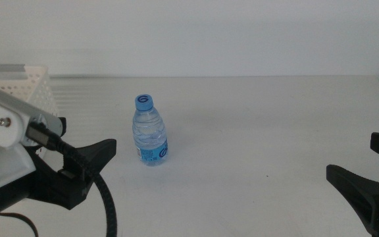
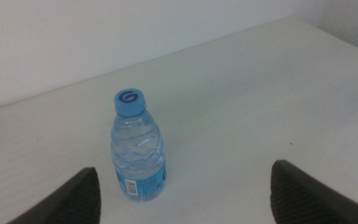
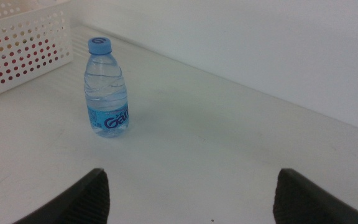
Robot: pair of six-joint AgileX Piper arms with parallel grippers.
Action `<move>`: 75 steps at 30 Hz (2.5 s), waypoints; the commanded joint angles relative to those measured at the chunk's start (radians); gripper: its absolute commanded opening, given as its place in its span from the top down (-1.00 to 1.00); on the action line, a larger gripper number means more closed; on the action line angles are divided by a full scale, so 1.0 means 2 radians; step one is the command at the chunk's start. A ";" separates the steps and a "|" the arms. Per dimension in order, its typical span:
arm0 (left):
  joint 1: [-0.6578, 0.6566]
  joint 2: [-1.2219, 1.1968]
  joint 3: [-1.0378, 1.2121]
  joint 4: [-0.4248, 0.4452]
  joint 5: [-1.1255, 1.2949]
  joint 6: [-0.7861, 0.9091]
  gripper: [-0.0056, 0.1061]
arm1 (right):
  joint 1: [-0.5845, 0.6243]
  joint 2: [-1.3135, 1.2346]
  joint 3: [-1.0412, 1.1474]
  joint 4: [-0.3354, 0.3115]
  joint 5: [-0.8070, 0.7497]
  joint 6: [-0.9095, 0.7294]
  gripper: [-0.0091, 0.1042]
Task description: Use arms to grab the bottles and put them into the dustbin to the left of the table.
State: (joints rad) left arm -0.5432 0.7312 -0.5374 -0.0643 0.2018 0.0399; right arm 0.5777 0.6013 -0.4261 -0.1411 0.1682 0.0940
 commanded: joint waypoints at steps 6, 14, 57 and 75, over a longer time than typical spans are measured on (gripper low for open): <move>0.001 0.001 -0.014 0.018 -0.052 -0.006 -0.72 | -0.003 0.000 -0.014 -0.004 -0.033 -0.007 -0.48; 0.063 0.054 -0.014 0.016 -0.095 -0.011 -0.72 | -0.003 0.000 -0.014 -0.004 -0.033 -0.007 -0.48; 0.087 0.390 0.080 0.102 -0.609 -0.121 -0.71 | -0.003 0.000 -0.014 -0.004 -0.033 -0.007 -0.48; 0.125 0.497 -0.051 0.204 -0.606 -0.180 -0.71 | -0.003 0.000 -0.014 -0.004 -0.033 -0.007 -0.48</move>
State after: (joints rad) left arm -0.2934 1.7478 -0.6050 0.3485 -0.9307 -0.2991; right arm 0.5777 0.6013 -0.4261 -0.1380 0.1726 0.0938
